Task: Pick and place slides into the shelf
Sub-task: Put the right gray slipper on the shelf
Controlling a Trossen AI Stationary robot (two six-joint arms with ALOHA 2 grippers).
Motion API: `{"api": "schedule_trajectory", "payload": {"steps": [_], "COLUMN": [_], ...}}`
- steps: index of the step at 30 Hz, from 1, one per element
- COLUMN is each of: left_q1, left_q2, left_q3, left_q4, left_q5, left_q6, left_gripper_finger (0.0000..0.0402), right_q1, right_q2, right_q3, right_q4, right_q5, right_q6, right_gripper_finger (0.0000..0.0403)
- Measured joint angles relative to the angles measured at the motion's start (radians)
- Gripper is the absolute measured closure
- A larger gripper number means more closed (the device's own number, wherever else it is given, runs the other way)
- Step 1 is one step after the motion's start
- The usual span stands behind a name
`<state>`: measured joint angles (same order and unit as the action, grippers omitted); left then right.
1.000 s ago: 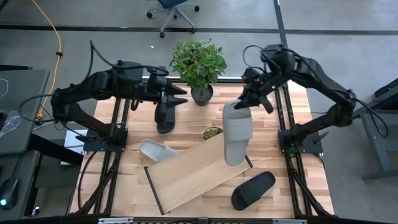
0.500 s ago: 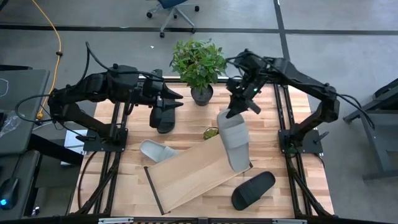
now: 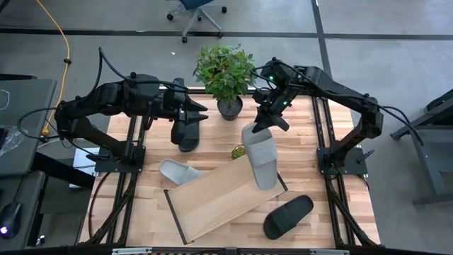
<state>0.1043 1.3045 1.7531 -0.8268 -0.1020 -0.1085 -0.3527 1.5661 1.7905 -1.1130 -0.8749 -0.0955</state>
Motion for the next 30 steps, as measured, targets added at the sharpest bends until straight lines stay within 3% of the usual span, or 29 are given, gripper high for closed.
{"api": "schedule_trajectory", "payload": {"steps": [30], "left_q1": [0.000], "left_q2": [0.000], "left_q3": [0.000], "left_q4": [-0.015], "left_q5": [0.000], "left_q6": [0.008], "left_gripper_finger": [0.0295], "right_q1": [0.132], "right_q2": [0.000], "right_q3": [0.000], "right_q4": [0.093], "right_q5": [0.073], "right_q6": [0.123], "right_gripper_finger": [0.0391]}}
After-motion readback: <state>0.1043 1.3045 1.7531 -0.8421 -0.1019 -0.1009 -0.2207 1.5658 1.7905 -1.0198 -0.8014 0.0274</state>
